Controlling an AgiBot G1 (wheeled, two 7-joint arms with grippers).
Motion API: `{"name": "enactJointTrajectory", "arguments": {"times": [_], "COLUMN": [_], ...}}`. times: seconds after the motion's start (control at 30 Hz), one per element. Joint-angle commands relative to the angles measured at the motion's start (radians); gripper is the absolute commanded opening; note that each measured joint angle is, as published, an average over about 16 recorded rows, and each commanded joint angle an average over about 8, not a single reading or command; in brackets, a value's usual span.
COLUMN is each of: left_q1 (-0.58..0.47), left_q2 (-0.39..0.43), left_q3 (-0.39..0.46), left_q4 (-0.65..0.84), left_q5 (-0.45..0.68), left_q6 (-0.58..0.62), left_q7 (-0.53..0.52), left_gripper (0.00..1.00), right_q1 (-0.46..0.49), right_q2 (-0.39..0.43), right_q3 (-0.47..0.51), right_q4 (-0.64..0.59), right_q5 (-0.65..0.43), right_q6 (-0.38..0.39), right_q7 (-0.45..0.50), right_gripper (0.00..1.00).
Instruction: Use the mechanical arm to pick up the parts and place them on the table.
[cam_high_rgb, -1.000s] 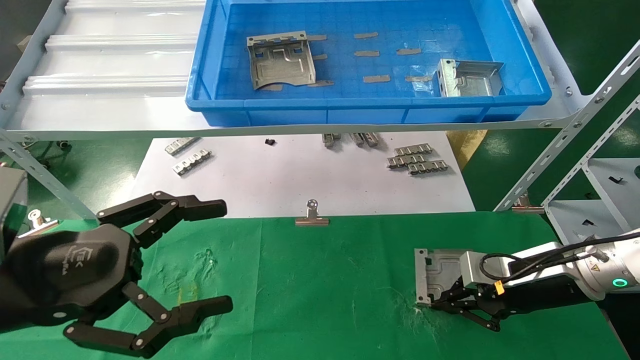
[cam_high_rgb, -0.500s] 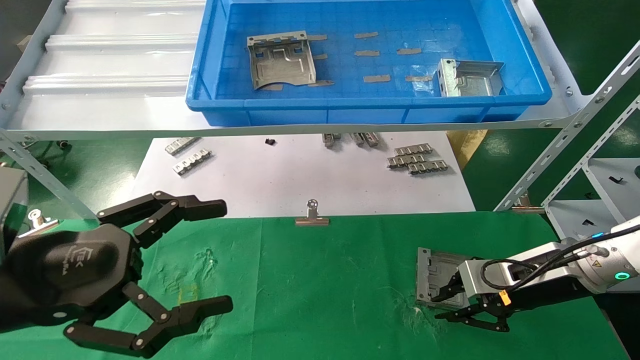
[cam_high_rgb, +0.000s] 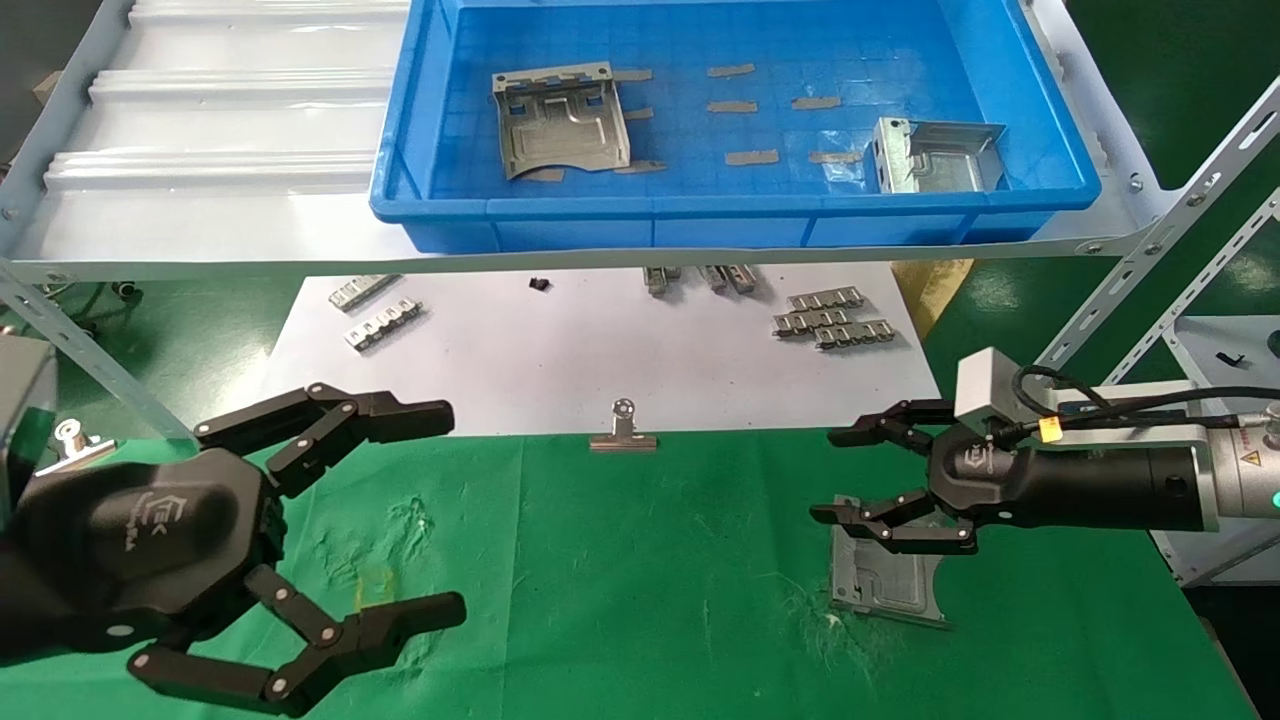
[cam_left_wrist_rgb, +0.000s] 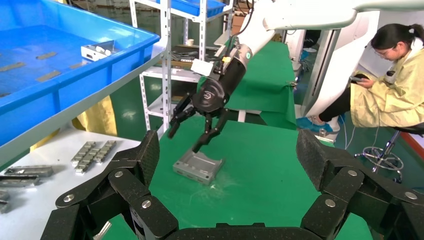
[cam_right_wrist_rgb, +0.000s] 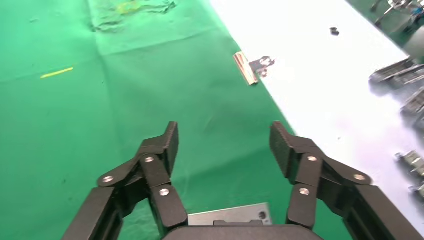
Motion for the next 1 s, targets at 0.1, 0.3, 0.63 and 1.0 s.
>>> {"name": "enactJointTrajectory", "arguments": {"times": [0.1,0.3,0.63,1.0], "left_q1": [0.0,0.0,0.0,0.0], "left_q2": [0.0,0.0,0.0,0.0], "left_q3": [0.0,0.0,0.0,0.0], "left_q4": [0.0,0.0,0.0,0.0], "left_q5": [0.0,0.0,0.0,0.0], "left_q6": [0.0,0.0,0.0,0.0], "left_q7": [0.0,0.0,0.0,0.0], "left_gripper": [1.0,1.0,1.0,1.0], "right_q1": [-0.015,-0.011,-0.087,-0.207], "right_q2": [0.015,0.009,0.046,0.105], "right_q3": [0.03,0.017,0.116,0.272], "right_q4": [0.005,0.007,0.152,0.377], "right_q5": [0.047,0.025,0.042,0.074], "right_q6": [-0.003,-0.001,0.012,0.031], "right_q7": [0.03,0.018,0.094,0.214], "right_gripper": [1.0,1.0,1.0,1.0]}}
